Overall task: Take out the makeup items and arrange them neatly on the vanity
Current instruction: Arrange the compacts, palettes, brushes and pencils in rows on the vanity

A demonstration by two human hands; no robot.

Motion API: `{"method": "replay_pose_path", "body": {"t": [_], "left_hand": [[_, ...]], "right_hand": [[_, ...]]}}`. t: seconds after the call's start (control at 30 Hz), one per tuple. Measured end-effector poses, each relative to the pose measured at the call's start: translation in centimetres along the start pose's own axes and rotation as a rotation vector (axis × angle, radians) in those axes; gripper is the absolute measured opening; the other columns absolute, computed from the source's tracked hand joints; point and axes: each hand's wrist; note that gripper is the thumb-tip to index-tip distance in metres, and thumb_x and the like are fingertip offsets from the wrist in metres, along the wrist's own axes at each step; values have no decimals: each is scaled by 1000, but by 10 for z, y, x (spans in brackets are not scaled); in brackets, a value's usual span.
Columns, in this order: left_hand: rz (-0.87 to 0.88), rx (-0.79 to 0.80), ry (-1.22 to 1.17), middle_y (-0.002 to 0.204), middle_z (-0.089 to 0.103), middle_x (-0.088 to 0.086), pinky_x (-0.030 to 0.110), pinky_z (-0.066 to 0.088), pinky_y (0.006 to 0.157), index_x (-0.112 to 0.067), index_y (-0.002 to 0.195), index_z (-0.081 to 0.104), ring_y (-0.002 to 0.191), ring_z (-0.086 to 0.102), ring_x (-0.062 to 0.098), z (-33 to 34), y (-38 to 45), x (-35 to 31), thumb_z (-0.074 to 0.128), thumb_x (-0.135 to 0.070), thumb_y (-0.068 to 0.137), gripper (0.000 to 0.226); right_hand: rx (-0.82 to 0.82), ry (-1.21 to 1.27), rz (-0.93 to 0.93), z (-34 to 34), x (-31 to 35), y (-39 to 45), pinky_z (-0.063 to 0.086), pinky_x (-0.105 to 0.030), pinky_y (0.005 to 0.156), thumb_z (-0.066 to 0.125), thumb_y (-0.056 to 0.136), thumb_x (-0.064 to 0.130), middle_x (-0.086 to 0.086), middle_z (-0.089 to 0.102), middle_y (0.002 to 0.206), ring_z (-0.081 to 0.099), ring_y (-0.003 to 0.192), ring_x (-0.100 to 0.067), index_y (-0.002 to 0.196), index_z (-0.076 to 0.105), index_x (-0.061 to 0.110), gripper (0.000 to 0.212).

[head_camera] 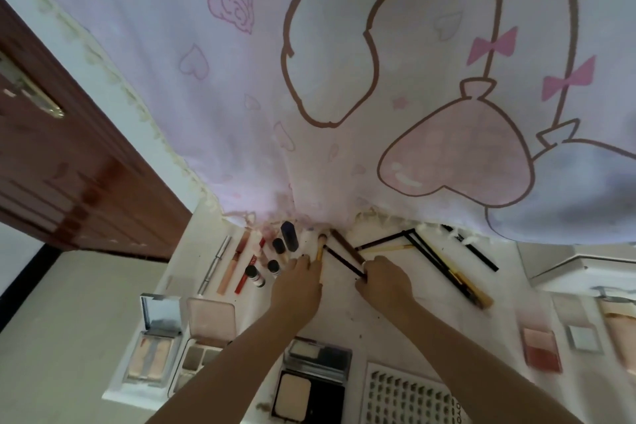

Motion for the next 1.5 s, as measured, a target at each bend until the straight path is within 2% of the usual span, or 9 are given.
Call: {"method": "replay_pose_path", "body": {"t": [0.17,0.27,0.4,0.57,0.77,0.9,1.27,1.4,1.5], "left_hand": [[167,-144,-21,142,41,6,36,33,109,-13,135,42,134,38,25,-16,7,-20,61,-32,86,56],[334,-439,-45,91,71,0,32,51,85,-17,88,70,87,69,20,-25,16,-29,66,-32,74,21],[402,-563,-151,64,62,-4,24,52,57,-17,69,62,58,61,15,-58,18,-41,41,-33,82,30],[424,-790,-156,93,52,3,23,39,75,-17,95,48,84,44,16,-67,13,-36,48,-36,84,22],[567,-421,-72,68,66,-8,18,51,47,-22,92,55,55,62,6,-78,2,-35,19,-40,97,41],[505,-180,-16,98,64,-1,27,51,77,-16,113,53,86,63,16,-106,-8,-43,21,-42,98,44],[506,-159,79,85,50,-7,21,39,69,-17,114,49,72,47,11,-162,4,-66,28,-31,100,28],[213,-164,-26,81,57,1,24,47,71,-11,111,52,71,58,18,-168,5,-14,34,-25,99,25],[202,-179,-34,79,60,2,16,40,63,-9,108,53,70,57,17,-168,5,-3,32,-27,99,29]], "right_hand": [[-155,171,-199,-57,-22,-27,32,-15,60,50,92,22,2,43,92,38,66,-6,100,62,6,22],[-91,228,-281,-91,-26,-46,33,-16,60,47,94,17,3,46,73,43,64,-7,88,59,9,16],[-139,346,-261,-121,-29,-57,33,-13,51,46,94,14,8,45,61,42,51,-5,87,60,12,15],[-153,431,-260,-134,-30,-67,35,-12,57,46,94,13,-9,58,76,45,63,-9,92,63,7,19],[-111,507,-301,-145,-22,-75,33,-9,49,47,93,13,9,45,57,42,48,0,79,59,18,19],[-92,446,-308,-159,-26,-78,38,-4,54,51,91,15,13,55,61,49,54,6,84,68,17,18],[-178,545,-305,-191,-33,-86,38,-7,52,48,92,10,14,54,49,47,46,4,74,59,26,27],[-571,831,-110,-207,-95,-99,39,-9,53,47,92,1,6,54,48,48,44,0,77,61,13,23],[-560,851,-124,-208,-98,-98,41,-9,53,47,92,2,2,54,51,48,45,-1,74,60,19,28]]}}
Point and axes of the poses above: each hand's wrist, its own y-axis towards the middle knuckle, its own z-axis out of the palm, x = y × z
